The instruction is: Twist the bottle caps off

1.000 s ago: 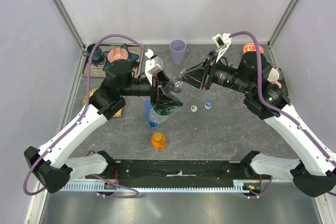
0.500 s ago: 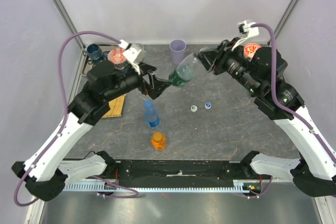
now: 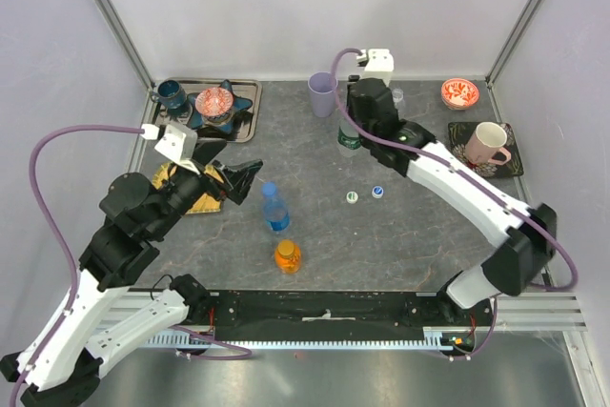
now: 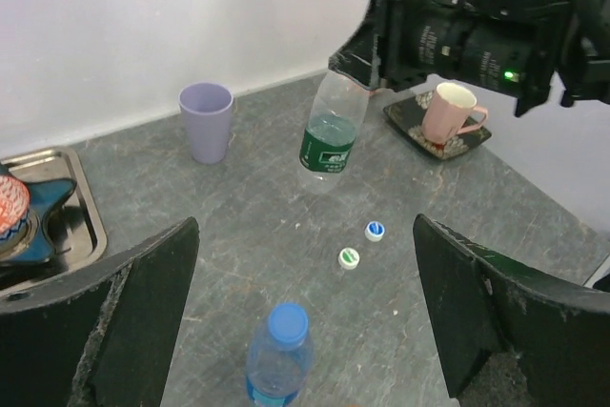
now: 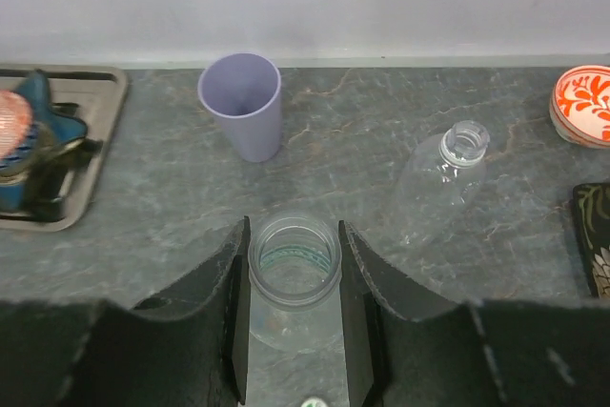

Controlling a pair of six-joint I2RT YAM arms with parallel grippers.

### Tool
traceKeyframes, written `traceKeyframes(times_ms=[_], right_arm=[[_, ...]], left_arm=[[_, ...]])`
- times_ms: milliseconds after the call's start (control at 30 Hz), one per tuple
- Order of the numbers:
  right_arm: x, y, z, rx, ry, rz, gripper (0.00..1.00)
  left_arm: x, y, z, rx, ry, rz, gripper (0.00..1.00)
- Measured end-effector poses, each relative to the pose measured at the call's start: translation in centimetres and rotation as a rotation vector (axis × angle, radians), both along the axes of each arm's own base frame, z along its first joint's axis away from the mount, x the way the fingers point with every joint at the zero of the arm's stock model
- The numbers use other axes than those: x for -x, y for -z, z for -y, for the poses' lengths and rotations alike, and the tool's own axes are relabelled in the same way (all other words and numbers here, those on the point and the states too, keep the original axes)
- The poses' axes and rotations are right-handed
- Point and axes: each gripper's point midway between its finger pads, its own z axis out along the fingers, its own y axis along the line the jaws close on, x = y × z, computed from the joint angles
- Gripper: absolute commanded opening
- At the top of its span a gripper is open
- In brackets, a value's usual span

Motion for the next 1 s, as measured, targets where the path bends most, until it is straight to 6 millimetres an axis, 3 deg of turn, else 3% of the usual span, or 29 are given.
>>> traceKeyframes(times_ms=[100,267,467,667,1000], right_arm=[[-2.1,3.2,-0.4,0.063,0.037,-0.035,0.00],[-5.6,5.7,-0.3,0.101,0.099,-0.055,0.00],[-8.9,8.0,1.6,0.115,0.172,-0.083,0.00],[-11.0,10.0,3.1,0.109,0.207,-0.115,0.00],[-12.6,11.3,2.9,0.080,0.192,-0.136,0.00]], left_arm=[[-0.4,1.8,0.2,-0.026,-0.006,-0.034,1.00],[-0.4,4.4,0.1,-0.064,-0.010,-0.080,1.00],[0.0,4.9,-0.4,-0.068,-0.018,-0.085,1.00],[-0.5,5.4,-0.2,-0.081,-0.026,-0.100,1.00],[-1.3,7.5,0.5,-0.120,-0.024,-0.147,1.00]])
